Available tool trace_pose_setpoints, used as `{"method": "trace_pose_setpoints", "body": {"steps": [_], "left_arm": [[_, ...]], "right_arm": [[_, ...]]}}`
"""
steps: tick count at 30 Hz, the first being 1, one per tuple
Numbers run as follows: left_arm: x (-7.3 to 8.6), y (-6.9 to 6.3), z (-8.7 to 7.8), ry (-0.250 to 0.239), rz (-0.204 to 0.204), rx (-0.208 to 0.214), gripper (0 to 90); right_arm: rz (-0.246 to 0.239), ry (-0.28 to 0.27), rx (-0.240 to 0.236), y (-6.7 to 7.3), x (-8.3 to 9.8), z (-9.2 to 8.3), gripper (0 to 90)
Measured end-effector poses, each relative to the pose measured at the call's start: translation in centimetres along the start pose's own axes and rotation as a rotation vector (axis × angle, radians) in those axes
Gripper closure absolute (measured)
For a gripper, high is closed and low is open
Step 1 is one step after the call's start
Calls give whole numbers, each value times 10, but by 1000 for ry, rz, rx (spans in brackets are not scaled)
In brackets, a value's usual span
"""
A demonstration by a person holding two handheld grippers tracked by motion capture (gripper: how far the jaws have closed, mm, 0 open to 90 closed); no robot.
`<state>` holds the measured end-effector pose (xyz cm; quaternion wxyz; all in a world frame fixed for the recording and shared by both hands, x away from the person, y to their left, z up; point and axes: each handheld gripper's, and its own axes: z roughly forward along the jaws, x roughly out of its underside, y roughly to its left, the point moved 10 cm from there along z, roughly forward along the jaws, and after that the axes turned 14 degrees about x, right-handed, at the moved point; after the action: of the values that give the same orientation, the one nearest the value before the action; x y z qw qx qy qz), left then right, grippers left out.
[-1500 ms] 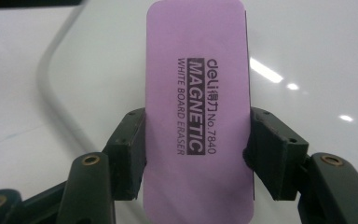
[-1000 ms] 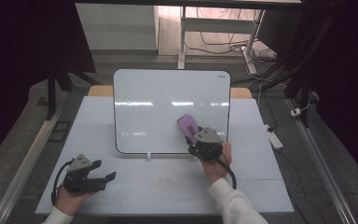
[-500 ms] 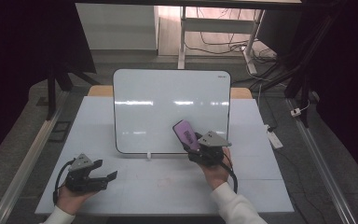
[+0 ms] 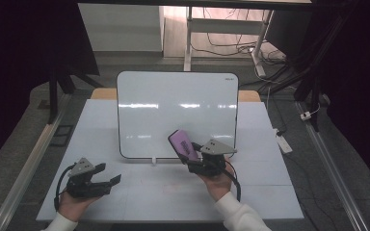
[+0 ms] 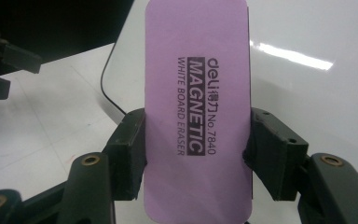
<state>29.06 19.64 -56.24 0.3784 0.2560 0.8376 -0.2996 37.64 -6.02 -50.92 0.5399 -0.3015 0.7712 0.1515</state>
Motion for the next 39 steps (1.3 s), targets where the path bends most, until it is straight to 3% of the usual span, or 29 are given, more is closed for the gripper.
{"method": "trace_pose_setpoints", "body": {"steps": [9, 19, 39], "left_arm": [[-13, -9, -1, -51, -8, 34, 229], [-37, -26, 12, -89, -10, 96, 229], [-77, -61, 45, -94, 20, 206, 235]], "right_arm": [[-11, -14, -29, 16, -2, 2, 409], [-24, -15, -35, 24, 0, 5, 409], [-26, -33, -33, 34, 1, 9, 409]]}}
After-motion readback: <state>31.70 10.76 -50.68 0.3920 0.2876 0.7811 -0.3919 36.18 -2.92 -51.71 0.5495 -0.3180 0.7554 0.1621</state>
